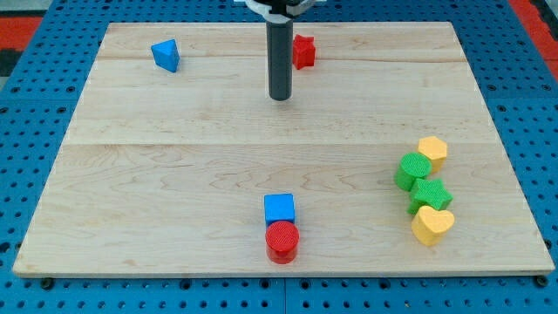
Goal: Move the arm towards right center of the board
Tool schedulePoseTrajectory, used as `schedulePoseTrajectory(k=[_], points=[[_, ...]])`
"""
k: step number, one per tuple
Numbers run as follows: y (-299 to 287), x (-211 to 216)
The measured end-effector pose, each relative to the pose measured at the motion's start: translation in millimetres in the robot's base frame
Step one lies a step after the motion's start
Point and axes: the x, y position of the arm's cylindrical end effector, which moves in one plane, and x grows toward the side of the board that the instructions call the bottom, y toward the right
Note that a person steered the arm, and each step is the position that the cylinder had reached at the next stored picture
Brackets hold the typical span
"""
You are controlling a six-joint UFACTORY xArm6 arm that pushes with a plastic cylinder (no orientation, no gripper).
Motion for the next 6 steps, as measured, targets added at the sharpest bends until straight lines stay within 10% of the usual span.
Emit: schedulePoseTrajectory(k=[6], points=[[70,-11]])
